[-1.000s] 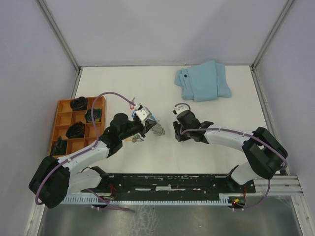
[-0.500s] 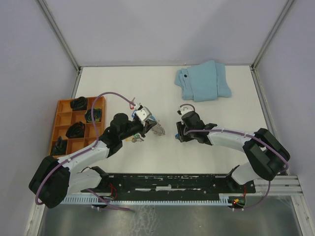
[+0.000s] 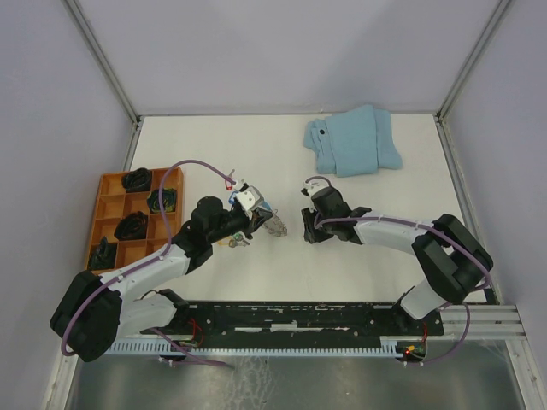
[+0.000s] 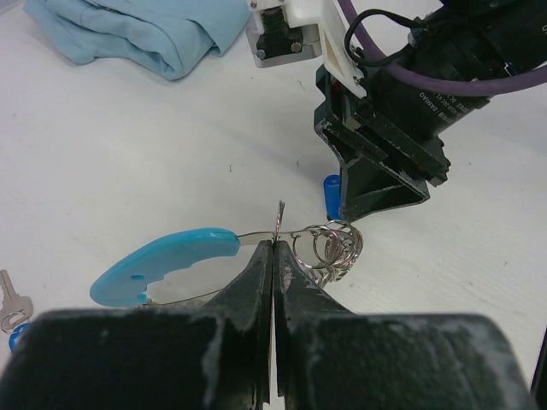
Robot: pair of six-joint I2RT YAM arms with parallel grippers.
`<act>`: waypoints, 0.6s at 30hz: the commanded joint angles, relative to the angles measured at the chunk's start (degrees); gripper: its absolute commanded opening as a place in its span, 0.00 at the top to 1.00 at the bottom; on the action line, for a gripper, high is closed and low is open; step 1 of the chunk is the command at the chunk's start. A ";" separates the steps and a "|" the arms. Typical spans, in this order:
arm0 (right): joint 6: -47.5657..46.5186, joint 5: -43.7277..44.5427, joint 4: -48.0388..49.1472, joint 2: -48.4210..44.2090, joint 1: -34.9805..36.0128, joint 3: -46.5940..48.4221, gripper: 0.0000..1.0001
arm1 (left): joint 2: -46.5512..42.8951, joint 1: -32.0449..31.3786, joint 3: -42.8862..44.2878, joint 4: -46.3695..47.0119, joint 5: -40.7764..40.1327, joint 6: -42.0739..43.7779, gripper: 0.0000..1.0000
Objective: Put the keys on the keyring
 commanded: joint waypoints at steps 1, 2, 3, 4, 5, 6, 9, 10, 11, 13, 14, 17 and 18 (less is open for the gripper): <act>-1.19 -1.71 -1.01 1.23 -0.17 3.07 0.63 | -0.95 0.08 0.70 4.01 1.51 2.22 0.97; -1.26 -2.19 -1.25 1.27 -0.14 3.26 0.64 | -0.95 0.08 0.69 4.01 1.42 2.23 0.97; -1.22 -2.58 -1.41 1.18 -0.19 3.34 0.65 | -0.93 0.09 0.69 4.01 1.46 2.18 0.97; -1.23 -3.01 -1.69 0.97 -0.19 3.42 0.66 | -0.95 0.06 0.71 4.01 1.49 2.23 0.97; -1.22 -3.31 -2.06 0.81 -0.19 3.51 0.67 | -0.95 0.04 0.66 4.01 1.51 2.24 0.97; -1.28 -3.65 -2.48 0.58 -0.13 3.62 0.69 | -0.95 0.02 0.71 4.01 1.50 2.24 0.97; -1.44 -4.97 -3.70 0.05 -0.19 4.14 0.73 | -1.03 0.01 0.72 4.00 1.46 2.20 0.97; -1.47 -5.39 -4.10 -0.13 -0.19 4.36 0.74 | -1.03 0.08 0.66 3.98 1.56 2.19 0.97; -1.48 -5.75 -4.55 -0.15 -0.17 4.54 0.75 | -1.04 0.04 0.68 3.90 1.54 2.23 0.97; -1.57 -6.40 -5.15 -0.24 -0.19 4.91 0.75 | -1.03 0.08 0.67 3.93 1.59 2.24 0.97; -1.53 -6.60 -5.35 -0.24 -0.16 5.03 0.76 | -1.04 0.04 0.71 3.92 1.57 2.20 0.97; -0.71 -6.68 -5.97 0.03 -0.19 5.45 0.76 | -1.06 0.03 0.65 3.90 1.51 2.10 0.97; -0.38 -6.55 -6.36 0.34 -0.13 5.82 0.76 | -1.04 0.08 0.71 3.92 1.51 2.14 0.97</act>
